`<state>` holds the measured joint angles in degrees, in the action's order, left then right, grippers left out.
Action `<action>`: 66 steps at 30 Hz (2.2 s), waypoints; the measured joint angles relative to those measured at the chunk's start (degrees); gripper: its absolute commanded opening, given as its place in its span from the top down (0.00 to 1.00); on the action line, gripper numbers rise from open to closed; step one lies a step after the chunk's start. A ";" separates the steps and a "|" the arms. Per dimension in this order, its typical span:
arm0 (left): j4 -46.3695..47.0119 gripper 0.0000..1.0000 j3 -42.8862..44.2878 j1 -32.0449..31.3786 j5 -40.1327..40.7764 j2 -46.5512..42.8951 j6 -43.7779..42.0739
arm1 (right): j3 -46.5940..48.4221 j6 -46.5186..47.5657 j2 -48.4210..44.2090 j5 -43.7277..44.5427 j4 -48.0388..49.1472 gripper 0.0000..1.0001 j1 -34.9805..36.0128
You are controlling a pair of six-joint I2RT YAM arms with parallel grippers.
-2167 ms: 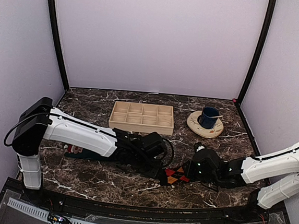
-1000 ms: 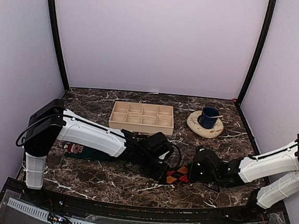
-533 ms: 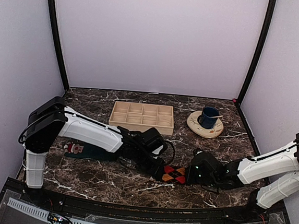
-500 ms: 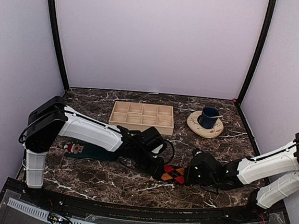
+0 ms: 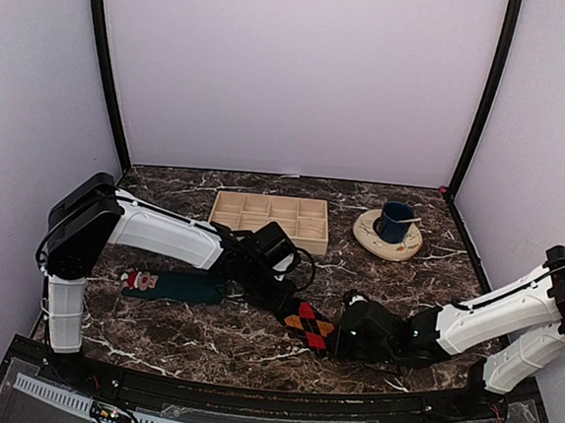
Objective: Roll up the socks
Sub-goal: Rotate the sock at the center of the board.
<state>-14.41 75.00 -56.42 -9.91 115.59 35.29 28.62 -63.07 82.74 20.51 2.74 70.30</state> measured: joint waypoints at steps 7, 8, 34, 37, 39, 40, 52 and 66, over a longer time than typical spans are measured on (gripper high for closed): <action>-2.34 1.00 0.55 2.14 0.92 -0.24 -4.11 | 3.74 -0.44 3.82 -0.39 0.13 0.80 2.69; -3.02 1.00 0.90 2.32 1.29 -0.24 -4.85 | 4.26 -0.44 4.42 -0.44 0.26 0.80 2.95; -11.30 1.00 7.10 10.27 2.54 2.27 -24.39 | 27.56 5.95 24.37 -4.02 -0.79 0.74 5.46; -11.21 1.00 8.31 10.51 1.33 3.21 -26.32 | 30.18 7.37 26.05 -4.26 -1.95 0.73 5.46; -10.95 1.00 9.07 10.56 0.44 3.89 -27.30 | 31.58 8.22 26.97 -4.44 -2.38 0.72 5.46; -10.86 1.00 9.55 10.56 -0.15 4.28 -27.78 | 32.30 8.70 27.41 -4.50 -2.64 0.72 5.46; -11.76 0.93 11.98 10.58 -0.85 5.70 -29.46 | 35.21 14.12 28.13 -3.54 -6.38 0.65 5.46; -12.68 0.70 11.85 10.58 0.83 1.25 -27.21 | 35.10 23.47 21.97 -0.72 -7.10 0.55 5.46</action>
<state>-27.09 86.85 -45.84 -9.08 116.84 8.08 63.72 -39.59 104.71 19.79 -4.36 75.77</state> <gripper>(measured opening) 0.240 0.439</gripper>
